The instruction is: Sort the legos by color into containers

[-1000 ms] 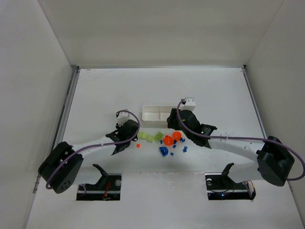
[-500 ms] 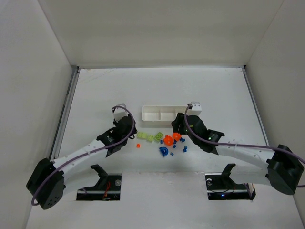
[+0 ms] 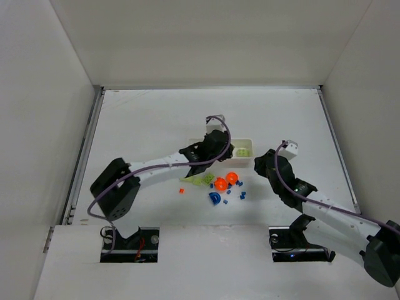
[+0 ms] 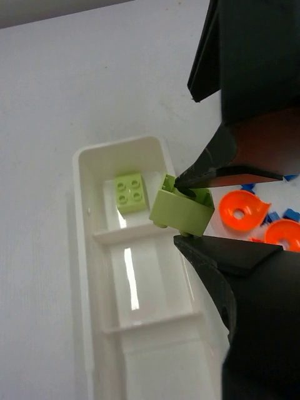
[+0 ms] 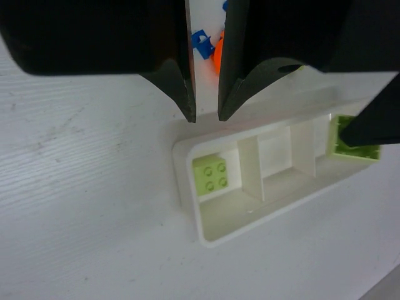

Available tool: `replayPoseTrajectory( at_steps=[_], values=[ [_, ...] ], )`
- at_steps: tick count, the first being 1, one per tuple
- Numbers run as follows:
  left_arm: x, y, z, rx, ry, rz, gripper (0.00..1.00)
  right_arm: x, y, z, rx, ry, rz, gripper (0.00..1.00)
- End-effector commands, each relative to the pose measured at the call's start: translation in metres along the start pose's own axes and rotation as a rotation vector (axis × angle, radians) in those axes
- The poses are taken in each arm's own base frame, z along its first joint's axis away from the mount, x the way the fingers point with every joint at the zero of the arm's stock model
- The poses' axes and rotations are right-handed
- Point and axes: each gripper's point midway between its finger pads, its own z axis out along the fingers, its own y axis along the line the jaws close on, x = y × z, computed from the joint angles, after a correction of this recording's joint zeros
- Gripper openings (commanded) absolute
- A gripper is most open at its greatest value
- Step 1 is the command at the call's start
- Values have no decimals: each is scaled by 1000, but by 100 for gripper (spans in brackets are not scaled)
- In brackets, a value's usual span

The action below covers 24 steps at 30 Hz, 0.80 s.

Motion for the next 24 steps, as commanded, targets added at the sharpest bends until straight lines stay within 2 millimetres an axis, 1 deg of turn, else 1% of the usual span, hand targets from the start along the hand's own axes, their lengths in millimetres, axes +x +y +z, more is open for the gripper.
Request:
replayPoseTrajectory(
  at_steps=[1,4,6,7,9,12,13,14,17,18,19,20,22,24],
  values=[
    [-12,-47,20,113,-12,-1,16,-12,-8,-2,18,-45,62,27],
    [-1,-64,45,129,25,5,16,-13,-13,-5,15,-48,63,29],
    [4,-71,56,128,30,19,17,-13,-16,-6,12,-50,67,29],
    [5,-71,62,118,28,22,20,-12,-17,-7,10,-48,67,30],
    [3,-71,68,105,20,23,30,-9,-16,-8,-3,-37,60,33],
    [-3,-67,69,89,1,27,47,-7,-14,-8,-11,-24,39,41],
    [-6,-65,66,85,-6,31,51,-7,-13,-8,-12,-25,33,43],
    [-10,-62,62,78,-17,38,54,-8,-10,-8,-21,-26,24,45],
    [-21,-46,47,43,-54,66,57,-4,6,-8,-64,-7,-19,48],
    [-23,-39,41,28,-63,77,57,0,16,-9,-91,7,-39,47],
    [-24,-31,33,15,-69,86,55,5,27,-11,-126,24,-64,44],
    [-22,-18,23,-6,-74,96,52,13,45,-15,-179,51,-100,39],
    [-17,7,5,-51,-83,107,47,31,73,-20,-259,112,-159,32],
    [-9,35,-15,-106,-86,109,44,52,98,-25,-319,176,-209,29]
  ],
)
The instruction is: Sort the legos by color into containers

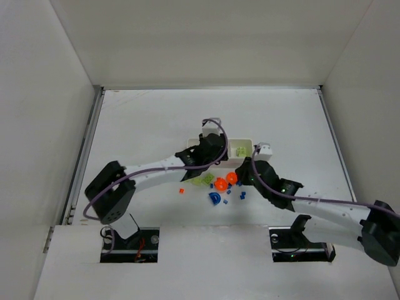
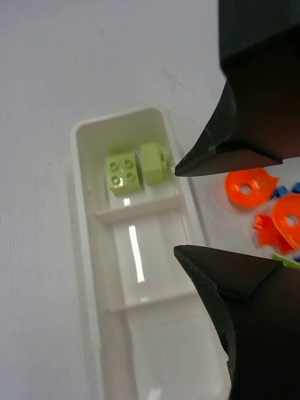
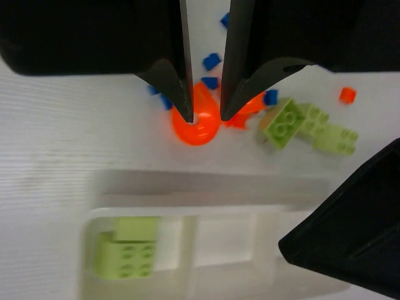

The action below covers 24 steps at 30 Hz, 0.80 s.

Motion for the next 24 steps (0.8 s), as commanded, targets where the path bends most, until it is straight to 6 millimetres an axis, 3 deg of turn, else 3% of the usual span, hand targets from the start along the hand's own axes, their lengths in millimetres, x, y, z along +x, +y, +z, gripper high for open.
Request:
replayPoseTrajectory(
  at_steps=[1,3,6,11,16,24],
  values=[
    [-11,43,-37,-96,-83,7,43,-7,73,0,-189,14,-56,30],
    [0,69,-56,-154,-86,6,43,4,88,7,-202,45,-92,35],
    [16,99,-80,-217,-74,-4,43,17,101,23,-195,91,-123,52],
    [42,137,-97,-300,-33,-30,49,39,115,45,-174,163,-183,66],
    [60,153,-97,-332,9,-25,55,57,114,57,-122,222,-214,72],
    [74,163,-92,-361,40,2,57,69,108,71,-49,250,-234,66]
  ],
)
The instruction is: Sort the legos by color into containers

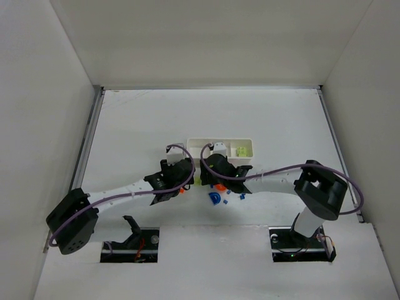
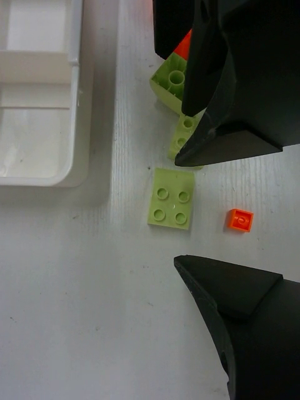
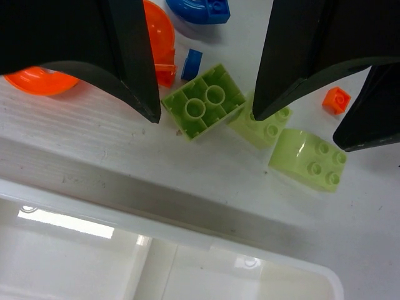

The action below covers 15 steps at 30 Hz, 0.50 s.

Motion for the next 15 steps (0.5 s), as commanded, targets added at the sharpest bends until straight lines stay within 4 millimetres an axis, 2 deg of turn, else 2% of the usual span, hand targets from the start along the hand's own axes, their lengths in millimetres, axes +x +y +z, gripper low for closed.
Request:
replayPoseTrajectory(
  at_steps=[1,8,15],
  values=[
    [3,8,5,-29,-10,-10,57,-11,5,2,34,-21,14,66],
    [13,3,14,-8,18,-2,59,-6,-2,1,89,-5,25,68],
    [18,3,21,-15,25,1,59,6,6,7,73,41,20,68]
  ],
)
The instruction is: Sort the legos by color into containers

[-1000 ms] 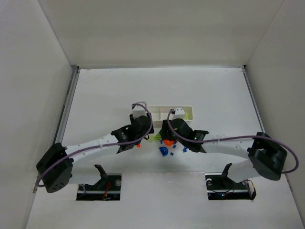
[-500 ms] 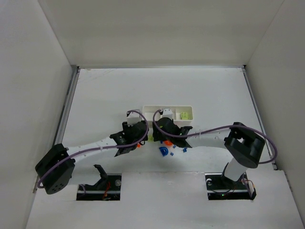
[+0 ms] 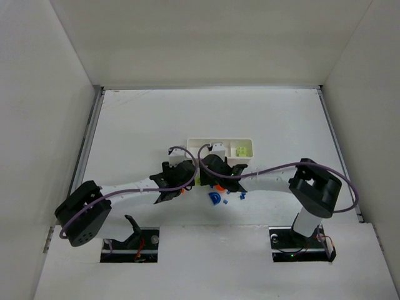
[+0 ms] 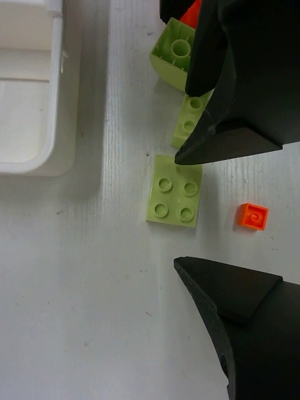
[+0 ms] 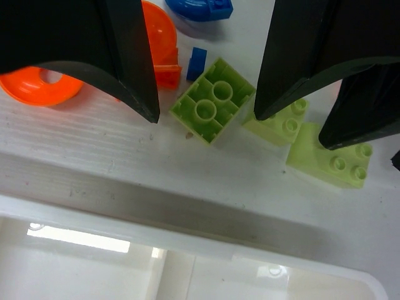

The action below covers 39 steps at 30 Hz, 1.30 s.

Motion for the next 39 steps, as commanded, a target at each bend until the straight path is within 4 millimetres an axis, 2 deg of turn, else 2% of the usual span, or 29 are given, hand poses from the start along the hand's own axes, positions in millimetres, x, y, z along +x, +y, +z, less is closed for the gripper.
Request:
replayPoseTrajectory(
  at_steps=[1,3,11,14,19,23,25,31,35,39],
  values=[
    [-4,0,2,9,-23,-20,59,-1,14,2,-15,7,5,68],
    [-4,0,2,10,-23,-21,59,1,14,4,-15,12,7,66],
    [3,0,8,5,3,-11,60,-1,13,2,-10,5,9,38],
    [5,2,9,-2,7,-13,60,-5,10,-4,-10,-13,15,33],
    [6,2,11,-6,7,-17,58,-31,9,-26,-39,-99,41,32],
    [8,3,13,-13,9,-14,56,-63,3,-49,-72,-172,71,32],
    [9,4,14,-15,11,-13,56,-80,-6,-60,-76,-213,95,32],
    [14,4,18,-20,23,-8,56,-133,-67,-77,-4,-335,188,33],
    [15,5,22,-25,22,-12,51,-153,-116,-63,70,-367,257,34],
    [15,7,22,-30,15,-7,37,-161,-138,-46,113,-365,287,34]
  ],
)
